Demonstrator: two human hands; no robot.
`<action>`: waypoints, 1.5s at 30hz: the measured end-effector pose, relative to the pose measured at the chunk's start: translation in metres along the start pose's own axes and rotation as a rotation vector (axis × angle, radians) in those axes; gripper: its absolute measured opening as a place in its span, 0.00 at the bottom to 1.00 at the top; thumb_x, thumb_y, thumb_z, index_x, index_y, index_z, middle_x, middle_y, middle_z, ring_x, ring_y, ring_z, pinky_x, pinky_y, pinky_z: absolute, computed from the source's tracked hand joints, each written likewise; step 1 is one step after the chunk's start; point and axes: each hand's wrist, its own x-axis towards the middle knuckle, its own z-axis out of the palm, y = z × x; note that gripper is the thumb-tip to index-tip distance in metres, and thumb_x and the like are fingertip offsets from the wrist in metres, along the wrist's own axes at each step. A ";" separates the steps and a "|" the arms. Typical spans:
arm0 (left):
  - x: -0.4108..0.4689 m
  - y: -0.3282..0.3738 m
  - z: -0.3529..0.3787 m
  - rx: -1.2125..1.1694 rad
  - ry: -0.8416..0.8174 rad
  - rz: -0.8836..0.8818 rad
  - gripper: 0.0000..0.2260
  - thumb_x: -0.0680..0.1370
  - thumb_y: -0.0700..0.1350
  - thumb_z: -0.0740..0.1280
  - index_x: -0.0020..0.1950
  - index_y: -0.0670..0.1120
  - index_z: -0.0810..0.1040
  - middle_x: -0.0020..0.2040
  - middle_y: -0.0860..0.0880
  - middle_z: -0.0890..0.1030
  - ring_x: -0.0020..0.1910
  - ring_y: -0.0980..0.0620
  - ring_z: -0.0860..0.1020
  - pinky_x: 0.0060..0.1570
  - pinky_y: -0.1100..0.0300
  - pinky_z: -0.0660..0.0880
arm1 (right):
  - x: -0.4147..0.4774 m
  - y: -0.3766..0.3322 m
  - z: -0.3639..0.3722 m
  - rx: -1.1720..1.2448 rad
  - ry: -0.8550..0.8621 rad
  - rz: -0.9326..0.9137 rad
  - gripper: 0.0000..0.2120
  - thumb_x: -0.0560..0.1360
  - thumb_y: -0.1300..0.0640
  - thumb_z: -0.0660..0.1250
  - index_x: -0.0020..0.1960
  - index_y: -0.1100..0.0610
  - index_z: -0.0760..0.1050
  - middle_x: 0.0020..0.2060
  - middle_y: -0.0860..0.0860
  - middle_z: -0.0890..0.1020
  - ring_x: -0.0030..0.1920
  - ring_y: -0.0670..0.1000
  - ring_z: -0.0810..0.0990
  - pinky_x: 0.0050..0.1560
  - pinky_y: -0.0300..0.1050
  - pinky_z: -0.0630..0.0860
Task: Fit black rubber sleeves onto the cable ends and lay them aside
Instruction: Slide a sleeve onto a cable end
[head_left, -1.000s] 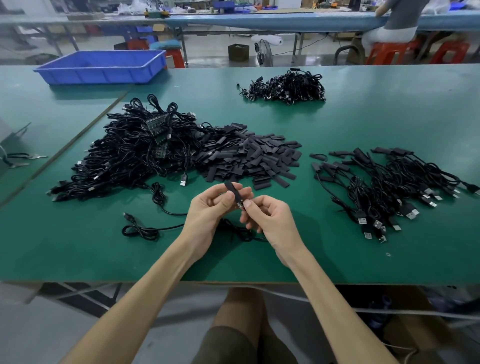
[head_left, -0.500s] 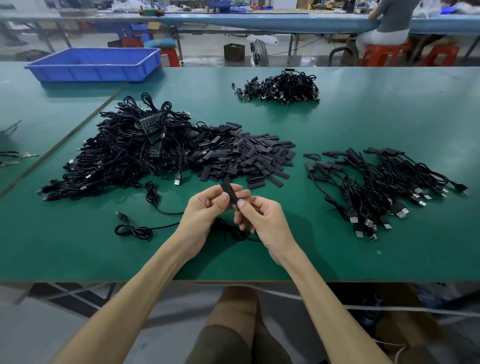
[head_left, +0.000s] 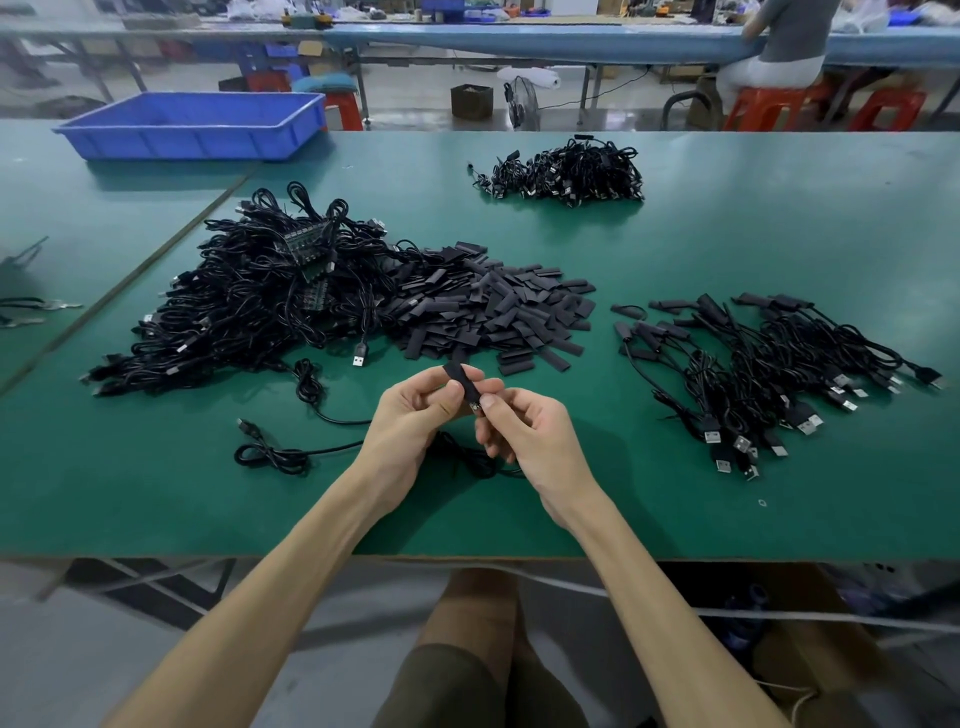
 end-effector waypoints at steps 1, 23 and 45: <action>0.000 0.000 0.000 -0.022 0.016 -0.003 0.10 0.80 0.45 0.67 0.57 0.42 0.80 0.58 0.36 0.84 0.48 0.42 0.81 0.58 0.50 0.77 | 0.000 0.000 0.000 0.001 0.000 0.000 0.10 0.84 0.58 0.65 0.45 0.56 0.81 0.33 0.50 0.82 0.30 0.46 0.76 0.32 0.34 0.71; 0.002 -0.003 -0.002 -0.108 0.004 0.008 0.13 0.80 0.47 0.69 0.61 0.43 0.81 0.60 0.37 0.83 0.64 0.38 0.80 0.63 0.49 0.77 | 0.000 0.002 -0.001 -0.035 -0.012 0.007 0.09 0.83 0.58 0.67 0.45 0.57 0.79 0.32 0.49 0.83 0.31 0.45 0.77 0.32 0.35 0.72; 0.002 -0.007 -0.004 0.066 -0.045 0.029 0.12 0.81 0.48 0.67 0.61 0.45 0.81 0.61 0.40 0.84 0.63 0.41 0.81 0.68 0.47 0.71 | 0.000 0.004 -0.002 -0.025 0.004 -0.019 0.10 0.83 0.56 0.66 0.44 0.56 0.81 0.34 0.50 0.83 0.31 0.46 0.77 0.31 0.36 0.71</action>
